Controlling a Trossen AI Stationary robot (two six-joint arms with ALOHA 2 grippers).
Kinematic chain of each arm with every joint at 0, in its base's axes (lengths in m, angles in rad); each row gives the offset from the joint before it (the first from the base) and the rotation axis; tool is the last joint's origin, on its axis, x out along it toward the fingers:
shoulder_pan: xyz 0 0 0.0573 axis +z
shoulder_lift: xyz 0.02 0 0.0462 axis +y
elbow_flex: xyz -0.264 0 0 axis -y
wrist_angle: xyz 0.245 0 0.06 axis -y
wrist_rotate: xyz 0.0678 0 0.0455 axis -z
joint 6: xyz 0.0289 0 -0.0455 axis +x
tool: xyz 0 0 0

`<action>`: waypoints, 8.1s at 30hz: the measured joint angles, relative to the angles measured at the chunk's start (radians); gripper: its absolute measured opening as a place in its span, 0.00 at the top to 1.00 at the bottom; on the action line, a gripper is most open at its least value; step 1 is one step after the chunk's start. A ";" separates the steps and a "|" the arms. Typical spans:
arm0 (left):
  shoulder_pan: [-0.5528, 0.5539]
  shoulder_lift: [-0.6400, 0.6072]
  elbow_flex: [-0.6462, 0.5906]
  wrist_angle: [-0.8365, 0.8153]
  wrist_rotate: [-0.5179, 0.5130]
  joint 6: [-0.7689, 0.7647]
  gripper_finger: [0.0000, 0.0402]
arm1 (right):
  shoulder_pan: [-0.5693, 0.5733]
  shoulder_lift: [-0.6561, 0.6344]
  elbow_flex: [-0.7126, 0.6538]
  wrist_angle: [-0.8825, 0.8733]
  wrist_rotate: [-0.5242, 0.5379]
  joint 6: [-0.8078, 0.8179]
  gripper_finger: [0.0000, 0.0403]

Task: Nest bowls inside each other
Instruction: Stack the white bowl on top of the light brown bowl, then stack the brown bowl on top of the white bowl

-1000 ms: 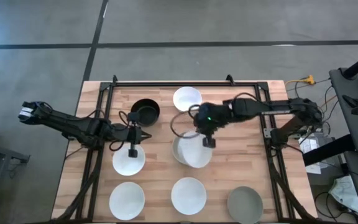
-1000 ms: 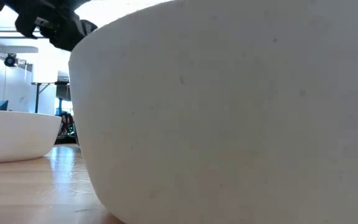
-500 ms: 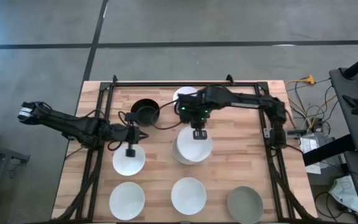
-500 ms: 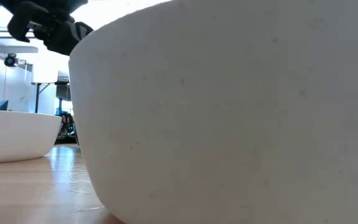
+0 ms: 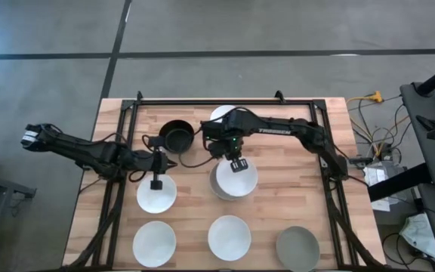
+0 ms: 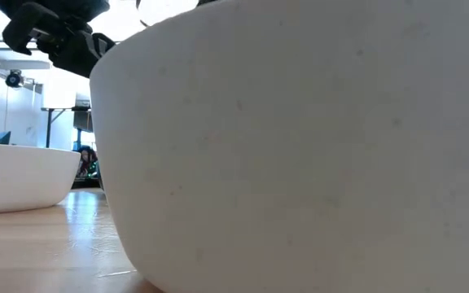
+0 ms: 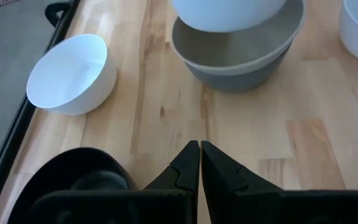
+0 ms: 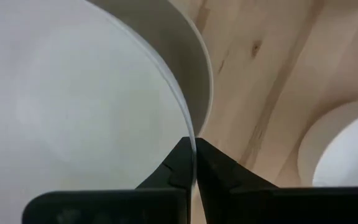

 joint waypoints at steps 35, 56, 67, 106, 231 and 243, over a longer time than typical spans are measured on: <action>0.000 0.008 -0.002 -0.008 -0.005 0.002 1.00 | 0.037 0.117 -0.003 0.093 -0.044 -0.060 0.90; 0.000 0.008 -0.003 -0.006 -0.005 0.001 1.00 | 0.042 0.066 -0.008 0.063 0.027 -0.013 0.88; 0.000 0.010 -0.003 -0.005 -0.005 0.001 1.00 | 0.042 0.066 -0.057 0.085 0.031 -0.015 0.98; -0.073 0.067 -0.035 0.294 0.035 0.006 1.00 | 0.744 -1.015 -1.221 1.021 0.240 0.867 0.98; -0.071 -0.115 -0.074 0.133 0.003 0.079 1.00 | -0.011 0.019 -0.018 -0.003 -0.085 0.046 0.98; -0.071 -0.062 -0.076 0.131 0.003 0.084 1.00 | -0.001 0.089 -0.011 0.008 -0.059 0.038 0.98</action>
